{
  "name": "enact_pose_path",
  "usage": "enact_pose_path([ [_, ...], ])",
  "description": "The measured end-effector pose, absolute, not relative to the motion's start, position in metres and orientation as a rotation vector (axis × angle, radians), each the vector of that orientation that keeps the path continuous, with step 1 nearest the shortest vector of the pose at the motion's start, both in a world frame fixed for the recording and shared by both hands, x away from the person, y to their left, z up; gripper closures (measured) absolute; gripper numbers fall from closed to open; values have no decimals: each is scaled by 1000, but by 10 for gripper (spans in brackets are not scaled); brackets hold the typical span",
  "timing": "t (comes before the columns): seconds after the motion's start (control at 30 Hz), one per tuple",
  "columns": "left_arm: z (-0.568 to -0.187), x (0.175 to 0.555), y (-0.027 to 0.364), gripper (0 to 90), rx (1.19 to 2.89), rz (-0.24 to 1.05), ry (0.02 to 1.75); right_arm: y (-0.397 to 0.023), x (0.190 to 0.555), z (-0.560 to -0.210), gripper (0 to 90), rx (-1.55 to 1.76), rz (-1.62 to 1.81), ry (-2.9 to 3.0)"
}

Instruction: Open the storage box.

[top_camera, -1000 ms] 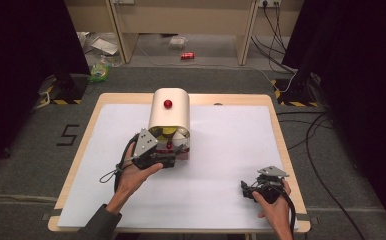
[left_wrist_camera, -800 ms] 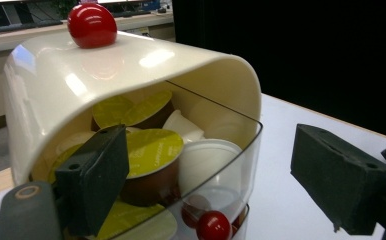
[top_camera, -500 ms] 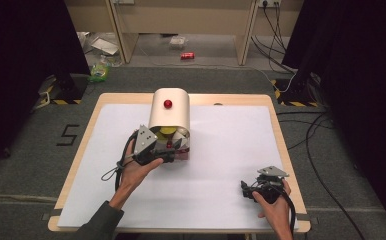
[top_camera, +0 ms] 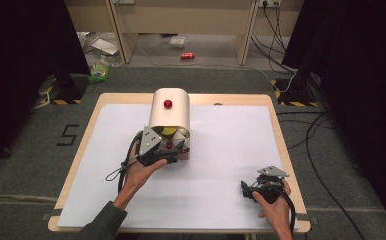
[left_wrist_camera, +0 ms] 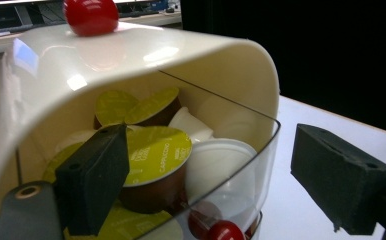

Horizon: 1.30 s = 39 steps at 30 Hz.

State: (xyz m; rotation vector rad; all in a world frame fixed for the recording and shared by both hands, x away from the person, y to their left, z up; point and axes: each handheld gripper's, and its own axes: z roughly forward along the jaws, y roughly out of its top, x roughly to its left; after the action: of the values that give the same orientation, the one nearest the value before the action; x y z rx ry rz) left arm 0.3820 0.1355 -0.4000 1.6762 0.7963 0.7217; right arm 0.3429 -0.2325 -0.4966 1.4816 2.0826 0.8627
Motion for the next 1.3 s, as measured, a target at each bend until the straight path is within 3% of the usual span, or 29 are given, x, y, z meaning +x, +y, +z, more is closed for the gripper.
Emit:
enact_pose_path([
  [1.3,-405,350,137,211,1716,668,822,-233,343,-497,51,1479,864,2083],
])
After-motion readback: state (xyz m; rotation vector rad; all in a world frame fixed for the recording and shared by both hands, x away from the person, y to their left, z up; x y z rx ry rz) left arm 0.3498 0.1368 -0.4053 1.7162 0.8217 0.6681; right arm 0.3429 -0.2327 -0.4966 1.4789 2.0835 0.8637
